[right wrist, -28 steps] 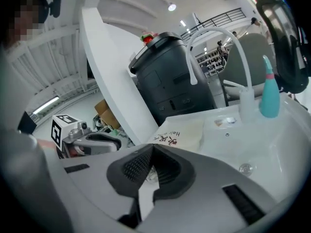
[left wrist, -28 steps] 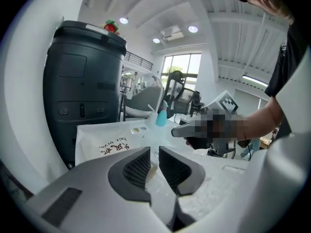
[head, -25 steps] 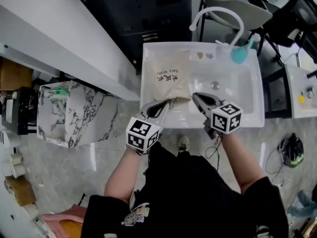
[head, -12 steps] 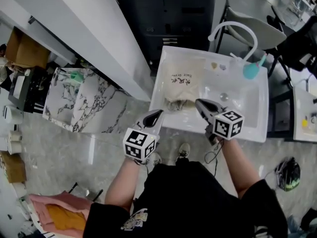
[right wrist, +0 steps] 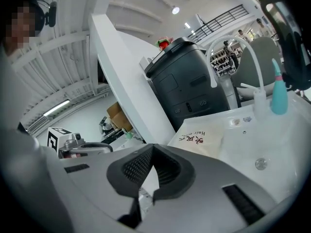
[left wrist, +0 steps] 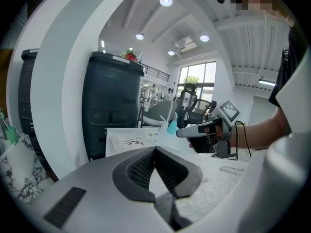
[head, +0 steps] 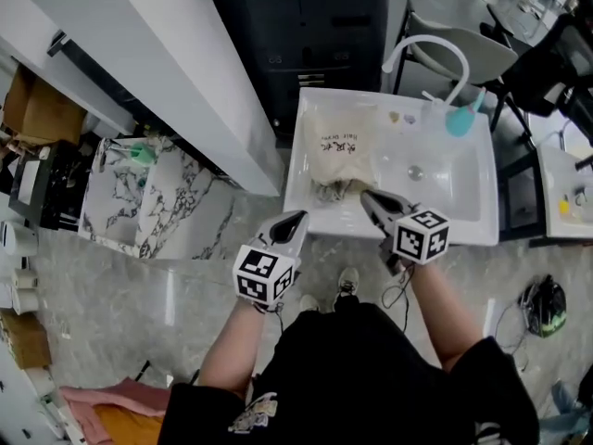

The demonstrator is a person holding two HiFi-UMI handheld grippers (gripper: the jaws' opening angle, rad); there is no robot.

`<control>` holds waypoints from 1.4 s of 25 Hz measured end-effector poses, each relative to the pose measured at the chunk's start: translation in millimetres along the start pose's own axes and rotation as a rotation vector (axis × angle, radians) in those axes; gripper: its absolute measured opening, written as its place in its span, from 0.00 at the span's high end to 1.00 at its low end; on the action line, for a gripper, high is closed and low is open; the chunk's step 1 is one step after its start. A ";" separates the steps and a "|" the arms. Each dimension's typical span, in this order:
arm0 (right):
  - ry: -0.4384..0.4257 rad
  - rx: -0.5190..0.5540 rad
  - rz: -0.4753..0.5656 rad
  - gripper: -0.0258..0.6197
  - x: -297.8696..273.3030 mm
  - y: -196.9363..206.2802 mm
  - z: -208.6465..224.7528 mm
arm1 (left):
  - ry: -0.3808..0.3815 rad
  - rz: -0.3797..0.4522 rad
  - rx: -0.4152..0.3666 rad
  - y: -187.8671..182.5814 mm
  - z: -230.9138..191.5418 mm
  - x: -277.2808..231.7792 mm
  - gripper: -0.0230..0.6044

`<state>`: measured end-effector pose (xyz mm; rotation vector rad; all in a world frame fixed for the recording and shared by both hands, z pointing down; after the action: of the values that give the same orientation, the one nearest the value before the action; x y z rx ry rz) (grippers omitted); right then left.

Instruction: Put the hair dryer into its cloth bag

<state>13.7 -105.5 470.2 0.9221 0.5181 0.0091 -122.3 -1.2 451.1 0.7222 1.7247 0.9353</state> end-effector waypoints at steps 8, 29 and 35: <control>0.124 -0.020 0.072 0.96 30.8 10.8 -44.4 | 0.098 0.027 -0.049 1.7 7.3 38.5 0.96; 0.219 0.072 0.115 0.96 94.5 45.4 -103.1 | 0.140 0.057 -0.038 33.3 47.5 84.5 0.96; 0.154 0.102 0.109 0.96 115.5 47.1 -97.9 | 0.062 0.083 0.001 34.6 75.6 82.2 0.96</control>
<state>82.9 23.5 409.1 1.0545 0.6149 0.1549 -75.4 103.0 425.8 0.7773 1.7607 1.0232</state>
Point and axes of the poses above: the fingertips, and each gripper's own axes: x backward along the fingers, z to its right, y out of its underside, the point moved 3 cm from there along x, backward along the fingers, and after that the axes turned 6 degrees about -z, right-handed, at the moved point
